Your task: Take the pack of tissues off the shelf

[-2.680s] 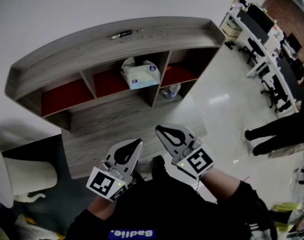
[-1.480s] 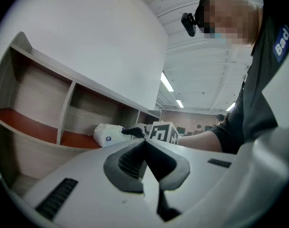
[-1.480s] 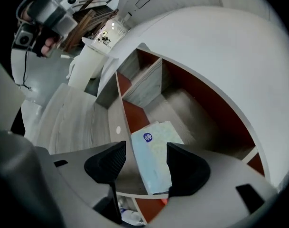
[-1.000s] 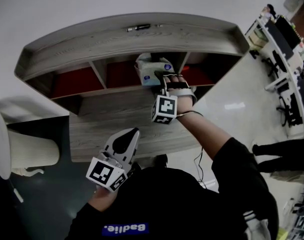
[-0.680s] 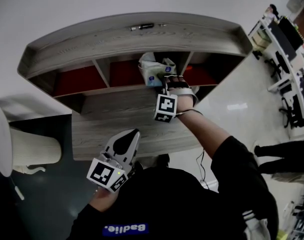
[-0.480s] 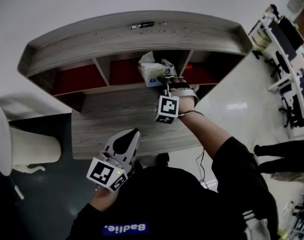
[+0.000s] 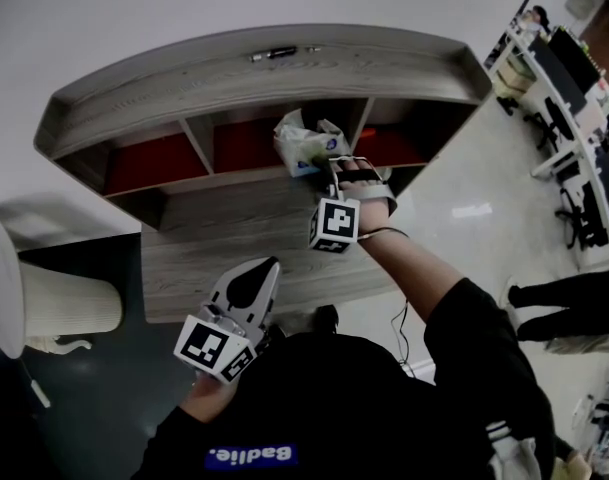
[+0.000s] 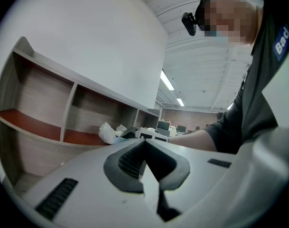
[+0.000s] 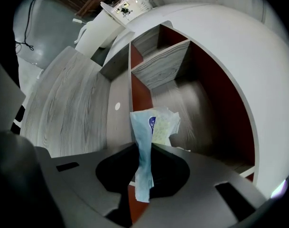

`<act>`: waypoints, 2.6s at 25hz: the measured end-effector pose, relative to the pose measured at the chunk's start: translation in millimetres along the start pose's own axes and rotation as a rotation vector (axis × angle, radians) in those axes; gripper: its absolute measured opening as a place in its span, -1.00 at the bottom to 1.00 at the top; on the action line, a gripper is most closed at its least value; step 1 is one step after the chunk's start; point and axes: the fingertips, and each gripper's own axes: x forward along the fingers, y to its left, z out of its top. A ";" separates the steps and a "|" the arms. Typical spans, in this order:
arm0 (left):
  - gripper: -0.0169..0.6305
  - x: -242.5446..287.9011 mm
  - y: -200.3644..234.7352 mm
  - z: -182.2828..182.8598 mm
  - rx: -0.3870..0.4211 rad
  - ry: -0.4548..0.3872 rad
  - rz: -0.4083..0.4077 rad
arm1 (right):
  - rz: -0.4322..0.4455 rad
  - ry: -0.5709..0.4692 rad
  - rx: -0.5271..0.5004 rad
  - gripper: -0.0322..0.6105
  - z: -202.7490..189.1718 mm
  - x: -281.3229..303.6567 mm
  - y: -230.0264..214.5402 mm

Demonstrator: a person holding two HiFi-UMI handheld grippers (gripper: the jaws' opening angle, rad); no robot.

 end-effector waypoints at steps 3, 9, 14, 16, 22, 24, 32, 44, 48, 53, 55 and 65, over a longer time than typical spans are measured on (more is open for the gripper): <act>-0.95 0.2 -1.5 1.1 0.003 -0.003 -0.006 | -0.023 -0.004 -0.006 -0.70 -2.3 -7.1 -2.8; -0.95 1.1 -5.2 3.9 0.008 -0.009 -0.019 | -0.033 -0.023 0.014 -0.70 -1.7 -30.0 -6.3; -0.95 2.3 -8.1 7.9 0.014 -0.018 -0.029 | -0.052 -0.070 0.022 -0.70 7.8 -58.0 -12.0; -0.95 3.6 -11.5 8.1 0.015 -0.017 -0.037 | -0.058 -0.087 0.029 -0.70 10.3 -69.7 -13.1; -0.95 5.9 -21.4 8.2 0.024 -0.015 -0.059 | -0.047 -0.142 0.082 -0.70 17.7 -100.7 -9.0; -0.95 7.1 -23.8 8.0 0.027 -0.014 -0.065 | -0.050 -0.164 0.102 -0.70 20.8 -110.9 -9.5; -0.95 10.5 -31.9 6.8 0.038 -0.002 -0.080 | -0.039 -0.268 0.235 -0.71 28.8 -144.9 -12.8; -0.95 16.9 -36.6 3.4 0.042 0.011 -0.098 | 0.044 -0.423 0.538 -0.71 40.2 -175.0 -13.6; -0.95 17.3 -37.5 2.3 0.043 0.015 -0.101 | 0.104 -0.489 0.678 -0.71 44.5 -179.7 -10.9; -0.95 17.3 -35.6 -0.9 0.039 0.023 -0.101 | 0.166 -0.570 0.835 -0.71 50.4 -182.8 -4.5; -0.95 17.2 -34.6 -0.7 0.040 0.021 -0.101 | 0.182 -0.599 0.887 -0.71 53.2 -185.8 -4.5; -0.95 16.2 -29.2 -0.4 0.041 0.023 -0.099 | 0.247 -0.673 1.020 -0.71 58.0 -198.8 4.2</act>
